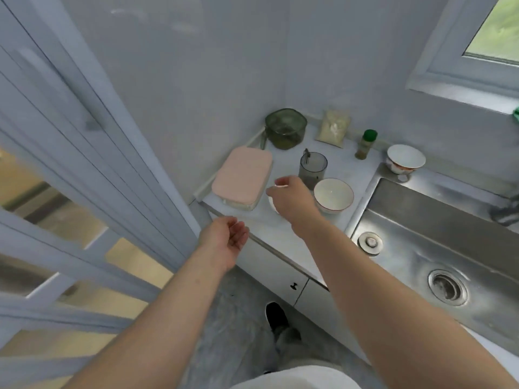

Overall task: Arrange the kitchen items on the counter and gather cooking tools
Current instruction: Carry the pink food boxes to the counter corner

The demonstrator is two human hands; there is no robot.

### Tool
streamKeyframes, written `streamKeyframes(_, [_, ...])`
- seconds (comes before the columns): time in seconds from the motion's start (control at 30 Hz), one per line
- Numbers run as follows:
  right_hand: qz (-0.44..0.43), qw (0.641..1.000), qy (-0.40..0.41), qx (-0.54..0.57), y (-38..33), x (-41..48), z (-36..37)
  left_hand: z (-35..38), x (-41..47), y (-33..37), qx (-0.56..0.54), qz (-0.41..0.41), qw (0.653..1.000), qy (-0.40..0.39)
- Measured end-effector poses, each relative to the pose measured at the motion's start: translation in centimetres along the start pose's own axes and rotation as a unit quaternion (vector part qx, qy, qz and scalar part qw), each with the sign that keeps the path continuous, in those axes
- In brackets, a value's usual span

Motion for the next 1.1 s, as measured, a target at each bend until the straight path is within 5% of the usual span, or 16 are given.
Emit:
streamKeyframes(0.43, [-0.019,0.935,-0.124,-0.332,-3.5,24.6,7.7,4.3,13.1,8.1,0.021,-0.09,0.991,0.095])
streamKeyframes(0.7, [0.011,0.908,-0.163,-0.387,-2.0,29.3,9.9,4.9,15.6,9.0,-0.005,-0.116,0.99,0.083])
streamKeyframes(0.87, [-0.014,0.907,-0.097,-0.41,-3.3,28.5,9.9,4.1,15.5,9.5,0.024,-0.136,0.988,0.075])
streamKeyframes(1.1, [-0.18,0.881,0.044,-0.436,-10.3,22.0,10.4,0.9,14.1,10.4,-0.011,-0.166,0.984,0.065])
Point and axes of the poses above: each hand's wrist, its own x-axis towards the middle knuckle, its own z-axis out of the palm, y = z × x, the point moved 7 cm from there along x, towards the middle knuckle, and after that the axes turned 3 degrees about -z, right-handed, at the moved point
